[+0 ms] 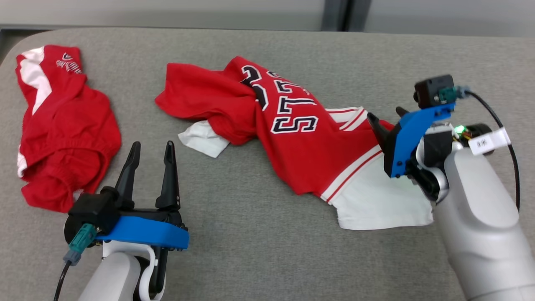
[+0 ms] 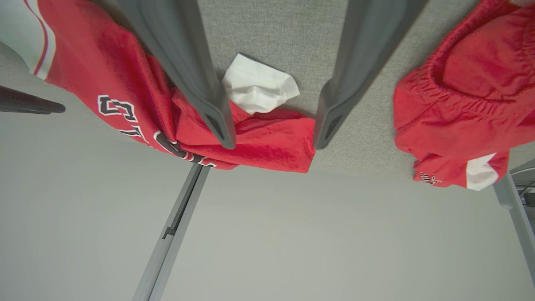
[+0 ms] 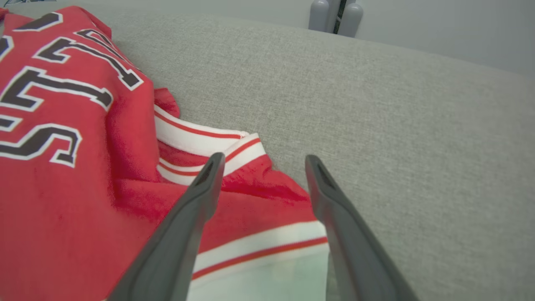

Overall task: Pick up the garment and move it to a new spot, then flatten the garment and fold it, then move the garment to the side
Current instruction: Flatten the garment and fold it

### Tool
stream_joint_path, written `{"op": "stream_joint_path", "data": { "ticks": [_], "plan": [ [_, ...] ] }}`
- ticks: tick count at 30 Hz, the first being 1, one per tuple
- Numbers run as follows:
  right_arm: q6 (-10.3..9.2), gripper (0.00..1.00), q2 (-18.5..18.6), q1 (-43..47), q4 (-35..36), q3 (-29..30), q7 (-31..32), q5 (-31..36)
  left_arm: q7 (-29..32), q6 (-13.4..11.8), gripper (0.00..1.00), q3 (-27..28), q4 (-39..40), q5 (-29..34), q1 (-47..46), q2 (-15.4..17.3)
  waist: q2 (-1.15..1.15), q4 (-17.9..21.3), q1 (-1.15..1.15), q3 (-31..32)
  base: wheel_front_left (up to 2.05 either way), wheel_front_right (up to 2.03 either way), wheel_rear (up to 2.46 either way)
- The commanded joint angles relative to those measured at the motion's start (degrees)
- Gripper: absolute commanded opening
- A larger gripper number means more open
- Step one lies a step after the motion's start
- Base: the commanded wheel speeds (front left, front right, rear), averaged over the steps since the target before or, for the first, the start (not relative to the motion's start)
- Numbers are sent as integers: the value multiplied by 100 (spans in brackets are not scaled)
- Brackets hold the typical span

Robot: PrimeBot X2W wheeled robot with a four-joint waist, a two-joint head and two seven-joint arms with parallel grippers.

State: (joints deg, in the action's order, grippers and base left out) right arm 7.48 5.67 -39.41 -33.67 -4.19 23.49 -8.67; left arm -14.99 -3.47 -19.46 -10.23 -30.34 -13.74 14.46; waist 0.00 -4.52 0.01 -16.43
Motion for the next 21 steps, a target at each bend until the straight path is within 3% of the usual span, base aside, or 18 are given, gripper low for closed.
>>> {"op": "stream_joint_path", "data": {
  "ticks": [1,10,11,12,16,21],
  "plan": [
    [3,100,94,-312,-239,-138,-15,-94,-27,41,100,-27,-2,38,-144,-22,0,-204,-1,-181,0,0,0],
    [4,100,465,-913,-1553,-935,86,-214,-27,146,100,-20,-133,87,-329,-172,0,-535,-1,-333,0,0,0],
    [4,93,441,-904,-1638,-1021,105,-282,-27,145,100,0,-131,98,-329,-173,0,-530,-1,-343,0,0,0],
    [5,0,420,-919,-1694,-1141,106,-348,-28,141,100,25,-123,105,-321,-173,0,-514,-1,-354,0,0,0],
    [-2,0,656,-1131,-1690,-1200,-272,-579,-27,134,100,147,-102,130,-270,-145,0,-367,-1,-342,0,0,0],
    [1,0,961,-1233,-1776,-604,-997,-440,-27,164,100,249,-96,149,-183,-120,0,-86,-1,-203,0,0,0]
  ]
}}
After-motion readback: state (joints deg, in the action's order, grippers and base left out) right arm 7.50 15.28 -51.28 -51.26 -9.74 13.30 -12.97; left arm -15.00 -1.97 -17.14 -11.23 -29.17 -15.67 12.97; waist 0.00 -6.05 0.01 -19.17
